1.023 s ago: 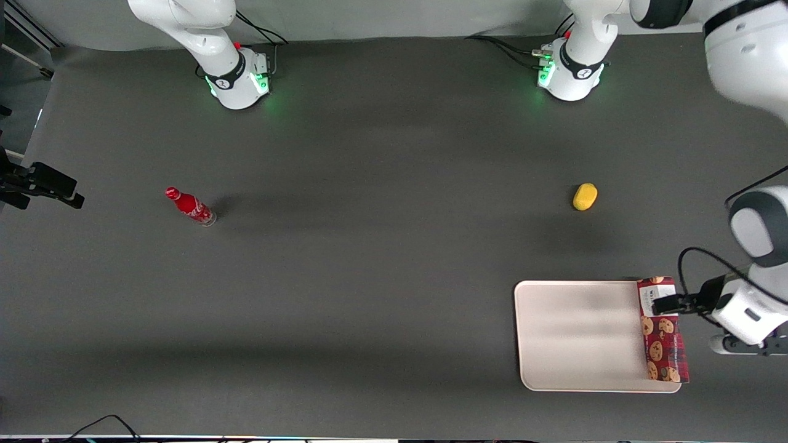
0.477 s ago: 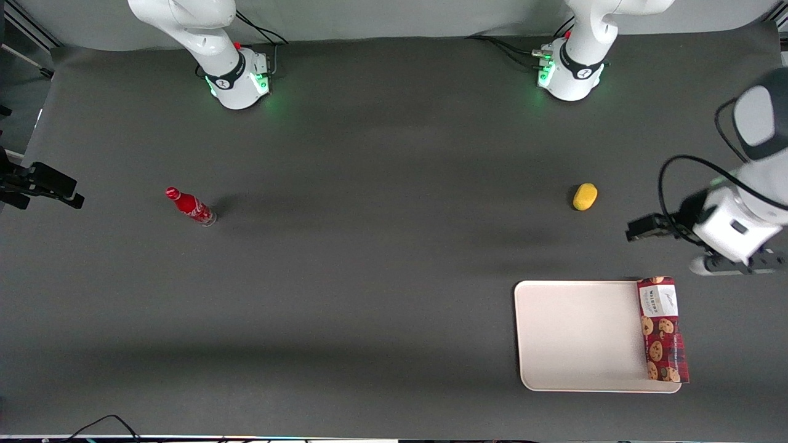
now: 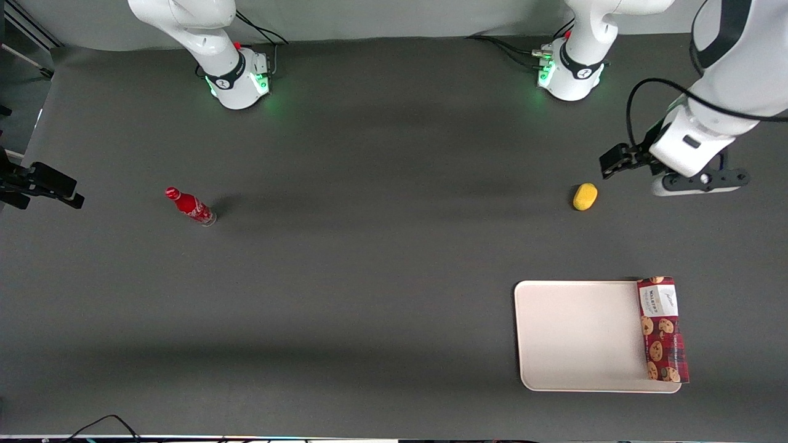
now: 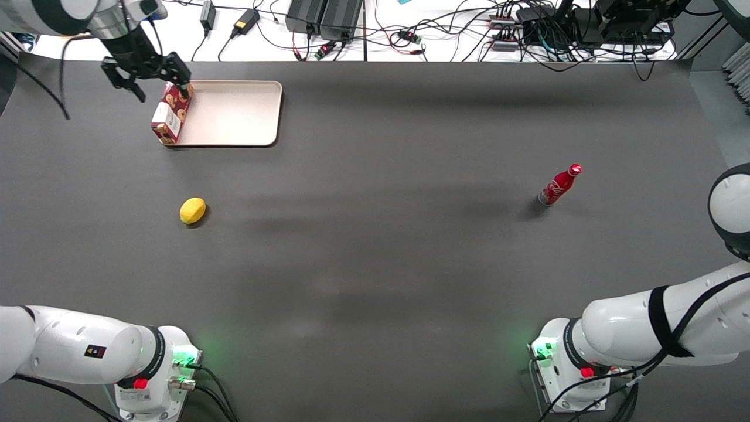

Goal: Place red cookie box on tray

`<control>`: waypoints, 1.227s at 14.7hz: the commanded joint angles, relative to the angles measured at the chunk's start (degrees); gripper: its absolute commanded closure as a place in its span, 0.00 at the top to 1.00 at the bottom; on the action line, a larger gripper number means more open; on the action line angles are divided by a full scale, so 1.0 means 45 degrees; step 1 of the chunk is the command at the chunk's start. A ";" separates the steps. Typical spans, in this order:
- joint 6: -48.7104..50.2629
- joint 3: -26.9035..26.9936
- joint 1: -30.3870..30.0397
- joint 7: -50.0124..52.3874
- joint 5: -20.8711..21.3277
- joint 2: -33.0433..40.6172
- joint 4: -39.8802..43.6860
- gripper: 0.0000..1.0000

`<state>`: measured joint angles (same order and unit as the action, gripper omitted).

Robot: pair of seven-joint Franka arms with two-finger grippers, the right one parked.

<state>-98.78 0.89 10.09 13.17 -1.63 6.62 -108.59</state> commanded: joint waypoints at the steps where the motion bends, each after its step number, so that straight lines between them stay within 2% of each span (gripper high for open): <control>1: 0.0407 0.0329 -0.0094 -0.0524 0.0927 0.0326 0.0085 1.00; 4: 0.0408 0.1305 -0.0153 -0.0757 0.0831 -0.0609 0.1257 1.00; 8: 0.0428 0.1326 -0.0191 -0.0874 0.0928 -0.1334 0.2332 1.00; 9: 0.0408 0.1268 -0.0540 -0.1416 0.0928 -0.1451 0.2392 1.00; 15: 0.0252 -0.0858 -0.2825 -0.2359 0.0850 -0.1862 0.2569 1.00; 18: 0.0213 -0.0939 -0.2712 -0.2145 0.0870 -0.1882 0.2686 1.00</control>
